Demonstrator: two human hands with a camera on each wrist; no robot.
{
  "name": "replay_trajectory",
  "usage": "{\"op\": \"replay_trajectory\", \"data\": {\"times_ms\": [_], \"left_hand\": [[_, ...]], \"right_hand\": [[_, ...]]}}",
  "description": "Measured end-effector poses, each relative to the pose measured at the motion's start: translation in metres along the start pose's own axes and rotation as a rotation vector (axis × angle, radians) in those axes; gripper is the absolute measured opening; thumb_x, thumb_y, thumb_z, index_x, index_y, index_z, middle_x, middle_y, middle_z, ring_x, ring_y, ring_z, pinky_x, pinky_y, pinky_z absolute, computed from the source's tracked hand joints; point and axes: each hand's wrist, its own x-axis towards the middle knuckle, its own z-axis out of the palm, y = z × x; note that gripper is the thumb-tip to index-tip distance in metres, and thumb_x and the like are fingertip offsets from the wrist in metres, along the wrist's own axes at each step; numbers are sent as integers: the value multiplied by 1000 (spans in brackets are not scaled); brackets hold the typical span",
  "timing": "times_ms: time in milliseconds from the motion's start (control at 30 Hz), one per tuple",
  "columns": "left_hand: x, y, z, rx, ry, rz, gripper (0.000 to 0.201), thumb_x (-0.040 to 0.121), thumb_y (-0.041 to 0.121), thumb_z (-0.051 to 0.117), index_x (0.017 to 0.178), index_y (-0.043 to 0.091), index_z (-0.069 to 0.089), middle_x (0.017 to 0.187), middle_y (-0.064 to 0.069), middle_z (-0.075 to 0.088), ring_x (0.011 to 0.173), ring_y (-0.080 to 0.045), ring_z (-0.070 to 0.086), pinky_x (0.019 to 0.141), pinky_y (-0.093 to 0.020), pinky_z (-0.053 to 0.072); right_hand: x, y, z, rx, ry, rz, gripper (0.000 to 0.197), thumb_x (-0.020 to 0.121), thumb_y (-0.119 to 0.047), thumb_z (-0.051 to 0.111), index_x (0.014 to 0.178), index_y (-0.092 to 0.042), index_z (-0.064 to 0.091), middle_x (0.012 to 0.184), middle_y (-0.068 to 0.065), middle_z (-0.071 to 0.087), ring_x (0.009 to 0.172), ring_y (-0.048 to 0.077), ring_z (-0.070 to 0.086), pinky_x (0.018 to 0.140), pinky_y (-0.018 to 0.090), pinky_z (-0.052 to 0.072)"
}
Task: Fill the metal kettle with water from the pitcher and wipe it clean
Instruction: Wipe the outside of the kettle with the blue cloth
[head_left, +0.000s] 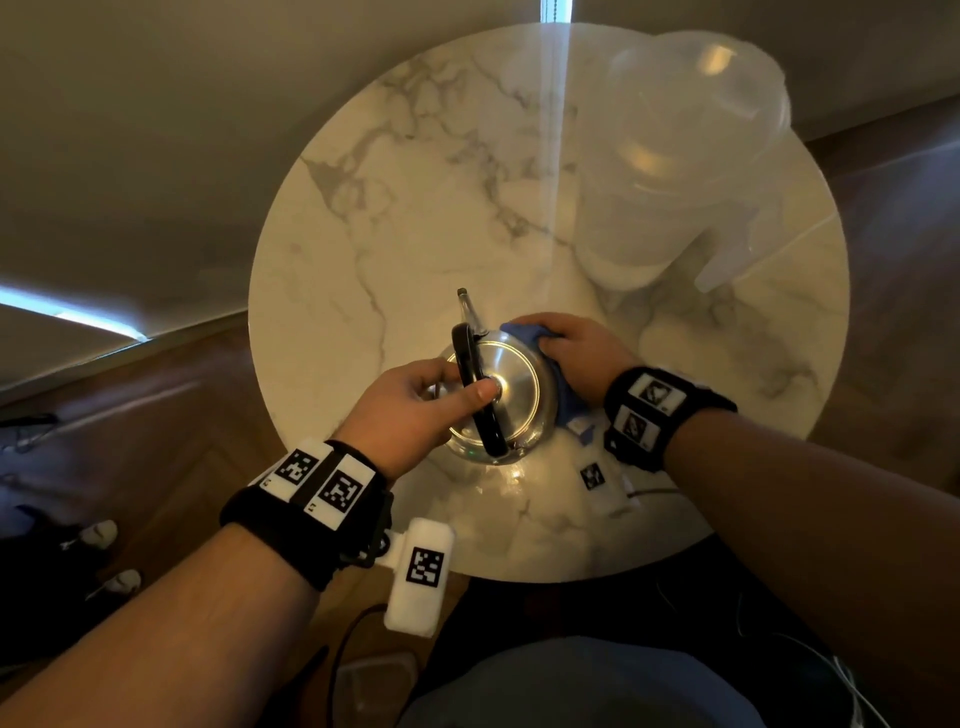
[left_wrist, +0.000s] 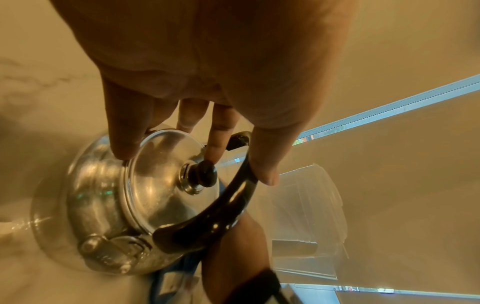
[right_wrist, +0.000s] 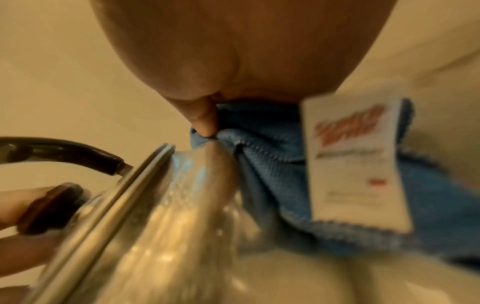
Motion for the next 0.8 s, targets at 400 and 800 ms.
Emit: {"op": "replay_trajectory", "data": {"times_ms": [400,800], "left_hand": [[3,-2,-3,-4,-11,0,58,59,64,81,98,22,82,109,-1,81,105,-19,77,100,-49,61],[7,-6,-6,-3,-35,14,51,73,53,86,103,12,80,109,-7,81,108,-23,76,100,-50,61]], "right_hand": [[-102,72,35,-125,168,-208,51,102,-12,48,146,-37,55,153,-10,54,125,1,60,110,29,44],[-121,87,74,-332,318,-434,41,99,-6,51,136,-17,66,152,1,46,106,8,59,92,12,45]]}}
